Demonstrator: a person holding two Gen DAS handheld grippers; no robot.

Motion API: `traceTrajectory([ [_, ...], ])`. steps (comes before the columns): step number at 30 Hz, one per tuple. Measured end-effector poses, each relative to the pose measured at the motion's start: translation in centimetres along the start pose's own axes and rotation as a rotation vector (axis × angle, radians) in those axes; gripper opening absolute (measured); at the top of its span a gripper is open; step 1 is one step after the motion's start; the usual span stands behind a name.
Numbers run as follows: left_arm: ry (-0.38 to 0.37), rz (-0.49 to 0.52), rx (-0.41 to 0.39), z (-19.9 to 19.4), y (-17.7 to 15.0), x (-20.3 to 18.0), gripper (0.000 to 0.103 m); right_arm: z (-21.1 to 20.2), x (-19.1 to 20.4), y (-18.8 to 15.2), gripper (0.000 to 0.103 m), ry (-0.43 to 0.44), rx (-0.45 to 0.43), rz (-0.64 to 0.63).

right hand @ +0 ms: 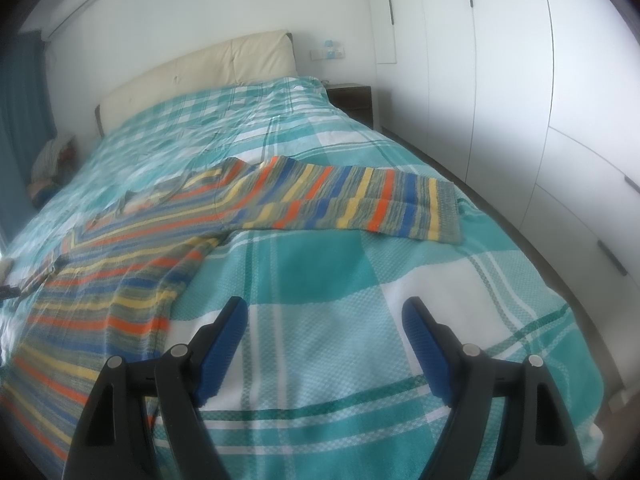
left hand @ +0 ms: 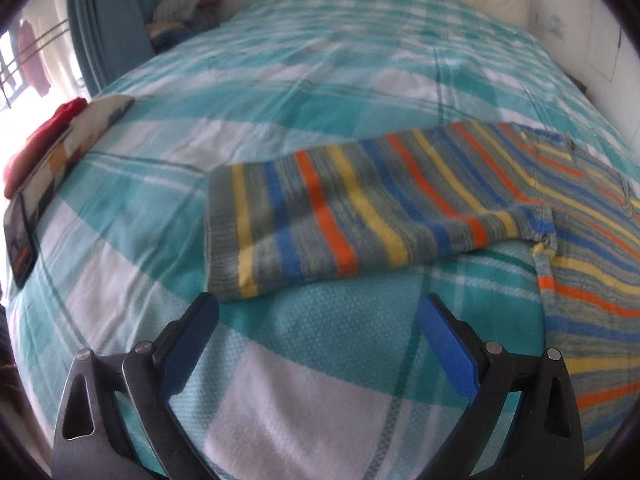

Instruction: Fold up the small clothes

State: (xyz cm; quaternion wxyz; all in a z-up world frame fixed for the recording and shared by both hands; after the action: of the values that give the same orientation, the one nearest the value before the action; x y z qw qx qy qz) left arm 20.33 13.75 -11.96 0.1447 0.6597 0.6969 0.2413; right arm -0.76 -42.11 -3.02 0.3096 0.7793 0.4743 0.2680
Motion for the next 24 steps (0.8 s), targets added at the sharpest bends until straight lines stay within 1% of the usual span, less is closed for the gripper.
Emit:
traceTrajectory([
  [1,0.000,0.010,0.031,0.7,-0.2,-0.2,0.100,0.0,-0.1,0.0,0.079,0.000,-0.001,0.000],
  [3,0.000,0.015,0.057,1.3,-0.4,-0.4,0.102,0.1,0.0,-0.1,0.079,0.002,-0.001,-0.001],
  [8,-0.010,0.000,0.068,1.7,-0.8,-0.2,0.103,0.3,-0.1,-0.2,0.079,0.003,0.000,0.003],
  [10,-0.011,0.004,0.051,1.6,-1.0,-0.2,0.103,0.4,-0.2,0.0,0.079,0.019,0.010,0.012],
  [11,-0.011,0.007,0.042,1.6,-1.0,-0.2,0.103,0.4,-0.5,0.2,0.079,0.044,0.022,0.028],
  [13,-0.004,0.011,0.030,1.5,-1.2,-0.3,0.103,0.6,-1.9,1.0,0.079,0.125,0.053,0.107],
  [14,0.005,0.018,0.029,1.6,-1.1,-0.4,0.103,0.8,-2.8,1.6,0.079,0.152,0.064,0.151],
  [17,0.021,0.032,0.044,1.5,-0.9,-0.6,0.103,1.8,-7.3,4.2,0.079,0.195,0.072,0.318],
  [19,-0.011,0.004,0.069,0.8,-0.6,-0.4,0.101,2.7,-10.6,6.2,0.079,0.226,0.062,0.426],
  [20,-0.041,-0.015,0.065,0.1,-0.7,-0.2,0.101,3.4,-12.1,7.1,0.079,0.233,0.066,0.464],
  [22,-0.115,-0.047,0.023,-1.9,-0.9,-0.1,0.102,4.6,-15.5,8.4,0.079,0.224,0.072,0.553],
  [24,-0.153,-0.046,-0.014,-3.5,-1.0,-0.3,0.102,6.4,-18.8,9.0,0.079,0.240,0.110,0.657],
])
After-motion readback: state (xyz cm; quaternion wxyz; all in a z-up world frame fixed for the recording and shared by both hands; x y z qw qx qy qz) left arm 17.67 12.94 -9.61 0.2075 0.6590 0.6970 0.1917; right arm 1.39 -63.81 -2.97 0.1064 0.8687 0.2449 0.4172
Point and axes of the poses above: each gripper's, at about its wrist camera, not at the fingertips, and z roughly the way its jaws point, x to its left, y to its top, the point moved 1 cm from there along z, roughly the way its jaws point, and after that the axes turned 5 degrees about z, right-handed, at the moved point
